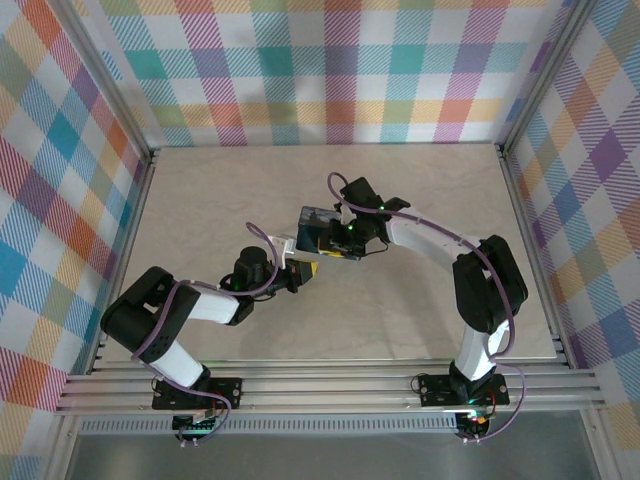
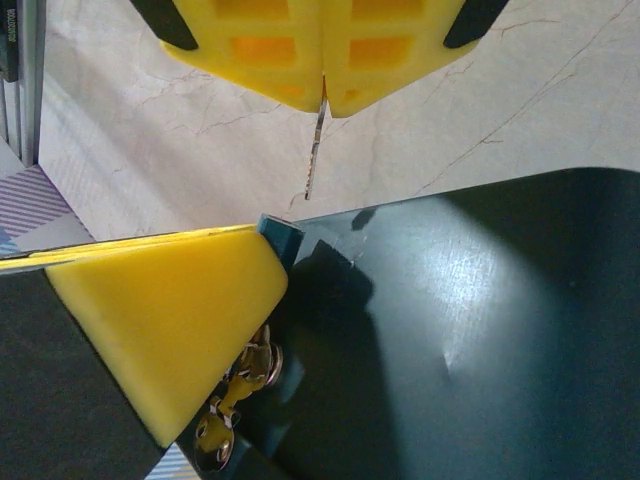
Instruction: Unlock a padlock with a key
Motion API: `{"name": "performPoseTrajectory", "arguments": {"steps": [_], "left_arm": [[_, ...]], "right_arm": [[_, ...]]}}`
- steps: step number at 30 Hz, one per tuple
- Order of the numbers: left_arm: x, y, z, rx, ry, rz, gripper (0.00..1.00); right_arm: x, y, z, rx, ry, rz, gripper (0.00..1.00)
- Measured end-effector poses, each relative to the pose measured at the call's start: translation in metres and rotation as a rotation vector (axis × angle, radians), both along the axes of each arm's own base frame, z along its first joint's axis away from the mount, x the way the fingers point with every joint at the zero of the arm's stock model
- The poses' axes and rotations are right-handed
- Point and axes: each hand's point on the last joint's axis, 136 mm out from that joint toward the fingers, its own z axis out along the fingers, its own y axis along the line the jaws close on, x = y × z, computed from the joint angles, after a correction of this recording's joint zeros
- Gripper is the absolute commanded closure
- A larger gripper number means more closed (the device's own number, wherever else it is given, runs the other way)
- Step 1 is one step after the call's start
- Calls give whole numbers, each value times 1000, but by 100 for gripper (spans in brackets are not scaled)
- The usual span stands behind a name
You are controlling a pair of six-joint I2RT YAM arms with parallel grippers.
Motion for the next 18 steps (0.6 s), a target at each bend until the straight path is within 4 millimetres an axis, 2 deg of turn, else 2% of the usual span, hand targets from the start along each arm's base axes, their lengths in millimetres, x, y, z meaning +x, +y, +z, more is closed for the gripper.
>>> {"name": "performPoseTrajectory", "arguments": {"steps": [18], "left_arm": [[5,-3,17,-36,-17,7,100]], "right_arm": [[5,0,1,24,4,-19,100]]}}
